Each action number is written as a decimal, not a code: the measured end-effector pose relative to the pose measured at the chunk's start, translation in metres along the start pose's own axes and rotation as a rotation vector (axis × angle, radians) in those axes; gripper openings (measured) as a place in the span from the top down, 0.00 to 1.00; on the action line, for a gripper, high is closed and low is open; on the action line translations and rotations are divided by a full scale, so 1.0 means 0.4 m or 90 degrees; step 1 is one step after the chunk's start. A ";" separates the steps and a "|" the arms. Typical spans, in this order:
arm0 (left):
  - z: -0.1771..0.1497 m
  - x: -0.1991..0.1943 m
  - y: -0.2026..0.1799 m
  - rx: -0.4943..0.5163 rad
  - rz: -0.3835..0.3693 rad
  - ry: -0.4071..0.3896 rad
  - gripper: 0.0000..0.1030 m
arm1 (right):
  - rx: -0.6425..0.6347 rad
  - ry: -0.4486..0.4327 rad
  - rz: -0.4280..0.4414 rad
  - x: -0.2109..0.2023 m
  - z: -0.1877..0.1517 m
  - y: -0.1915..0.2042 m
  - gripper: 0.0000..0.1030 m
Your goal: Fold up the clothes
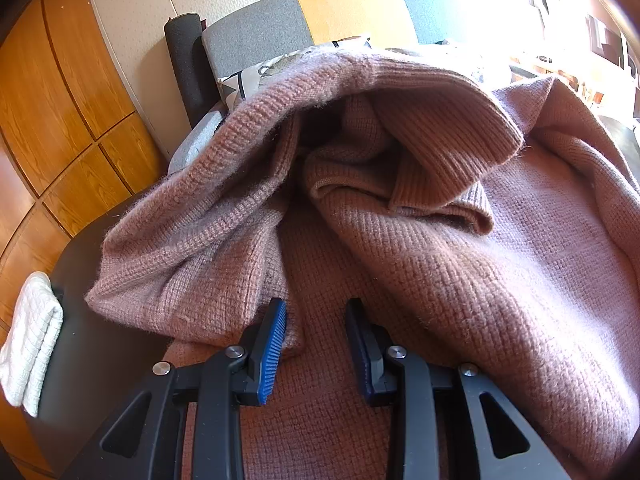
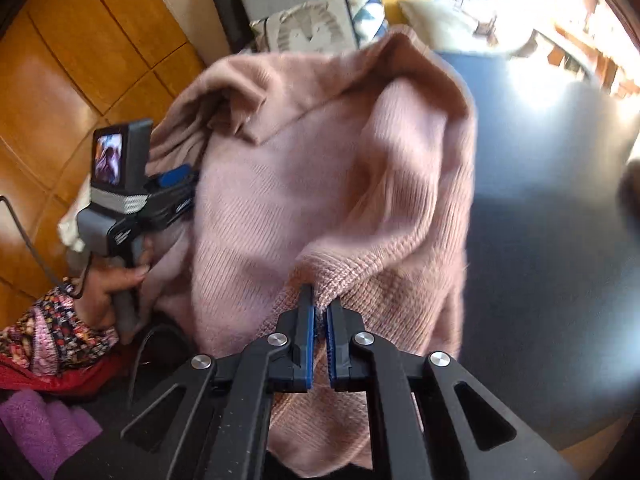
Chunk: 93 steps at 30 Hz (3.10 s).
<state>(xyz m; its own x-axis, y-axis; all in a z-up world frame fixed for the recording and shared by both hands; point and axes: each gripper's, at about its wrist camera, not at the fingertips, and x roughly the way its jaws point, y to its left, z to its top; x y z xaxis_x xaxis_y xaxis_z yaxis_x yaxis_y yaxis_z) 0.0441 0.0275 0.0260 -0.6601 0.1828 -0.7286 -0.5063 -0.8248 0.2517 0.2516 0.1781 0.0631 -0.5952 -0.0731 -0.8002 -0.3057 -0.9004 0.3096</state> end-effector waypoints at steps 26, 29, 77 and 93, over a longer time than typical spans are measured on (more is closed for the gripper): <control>-0.004 0.003 0.002 0.002 0.002 -0.003 0.69 | 0.032 0.001 -0.311 0.009 0.197 -0.459 0.84; -0.004 0.003 0.003 0.001 0.001 -0.002 0.69 | 0.090 -0.059 -0.302 -0.053 0.184 -0.462 0.75; -0.006 -0.010 -0.044 0.034 0.004 0.001 0.69 | -0.140 0.027 -0.123 0.255 0.176 0.045 0.54; -0.051 -0.135 0.113 -0.057 -0.164 0.006 0.69 | -0.117 0.058 -0.143 0.192 0.125 -0.015 0.51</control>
<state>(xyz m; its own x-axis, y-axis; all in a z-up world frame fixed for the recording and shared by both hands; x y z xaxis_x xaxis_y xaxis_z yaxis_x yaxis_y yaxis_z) 0.0682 -0.0306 0.0635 -0.5101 0.3885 -0.7674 -0.6053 -0.7960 -0.0006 0.1705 0.1995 0.0253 -0.4563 0.1058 -0.8835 -0.2781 -0.9601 0.0287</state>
